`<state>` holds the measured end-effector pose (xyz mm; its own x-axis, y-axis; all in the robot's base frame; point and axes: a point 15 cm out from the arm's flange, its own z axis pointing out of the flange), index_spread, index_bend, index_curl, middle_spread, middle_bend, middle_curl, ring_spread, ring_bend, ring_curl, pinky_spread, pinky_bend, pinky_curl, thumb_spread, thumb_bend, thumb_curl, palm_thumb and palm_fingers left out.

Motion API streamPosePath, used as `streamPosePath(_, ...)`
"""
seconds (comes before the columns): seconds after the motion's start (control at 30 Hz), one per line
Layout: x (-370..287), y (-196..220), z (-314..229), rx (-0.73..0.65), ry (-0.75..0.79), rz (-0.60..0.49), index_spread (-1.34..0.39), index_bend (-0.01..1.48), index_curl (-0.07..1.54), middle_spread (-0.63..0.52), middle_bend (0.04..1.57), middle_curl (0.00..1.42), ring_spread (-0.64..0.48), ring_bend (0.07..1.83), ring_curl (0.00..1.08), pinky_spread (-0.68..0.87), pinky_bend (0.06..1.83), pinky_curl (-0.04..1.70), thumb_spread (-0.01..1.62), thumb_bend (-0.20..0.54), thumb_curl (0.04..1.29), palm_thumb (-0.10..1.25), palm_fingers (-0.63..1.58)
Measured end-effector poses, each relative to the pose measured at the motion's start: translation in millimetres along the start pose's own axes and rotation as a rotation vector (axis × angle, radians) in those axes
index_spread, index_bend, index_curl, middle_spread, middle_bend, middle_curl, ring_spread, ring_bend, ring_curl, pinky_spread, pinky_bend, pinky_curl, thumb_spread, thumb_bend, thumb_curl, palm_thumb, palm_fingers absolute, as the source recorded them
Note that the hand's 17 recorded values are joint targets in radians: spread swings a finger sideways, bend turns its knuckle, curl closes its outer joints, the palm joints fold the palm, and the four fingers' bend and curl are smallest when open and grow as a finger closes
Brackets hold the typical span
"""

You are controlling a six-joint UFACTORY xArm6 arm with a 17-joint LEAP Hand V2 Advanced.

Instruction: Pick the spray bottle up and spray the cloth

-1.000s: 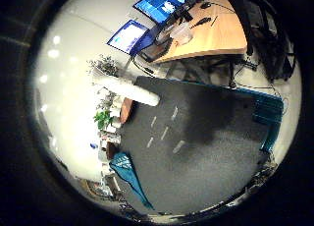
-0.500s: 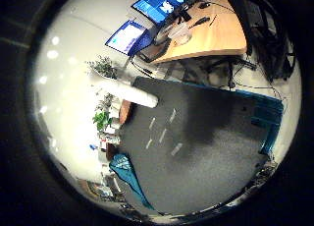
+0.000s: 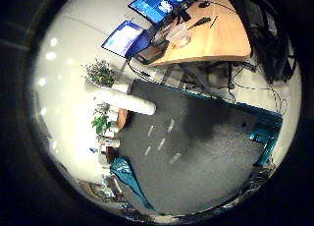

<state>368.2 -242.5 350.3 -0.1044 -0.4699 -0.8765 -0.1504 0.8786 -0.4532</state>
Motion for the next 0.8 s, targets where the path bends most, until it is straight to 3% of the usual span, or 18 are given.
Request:
streamPosePath(0.33, -16, -22, 20, -0.045, -0.037, -0.040, -0.15, 0.16, 0.29, 0.17, 0.19, 0.36, 0.16, 0.43, 0.28, 0.40, 0.47, 0.31, 1.13, -0.030, 0.41, 0.70, 0.12)
streamPosePath(0.53, -4, -14, 33, -0.116, -0.017, -0.062, -0.15, 0.16, 0.29, 0.19, 0.19, 0.34, 0.19, 0.42, 0.27, 0.43, 0.50, 0.31, 1.09, -0.031, 0.34, 0.61, 0.09)
streamPosePath(0.8, -6, 1, 61, -0.181, -0.038, -0.088, -0.15, 0.17, 0.29, 0.19, 0.19, 0.34, 0.19, 0.42, 0.27, 0.42, 0.49, 0.30, 1.07, -0.022, 0.32, 0.60, 0.09)
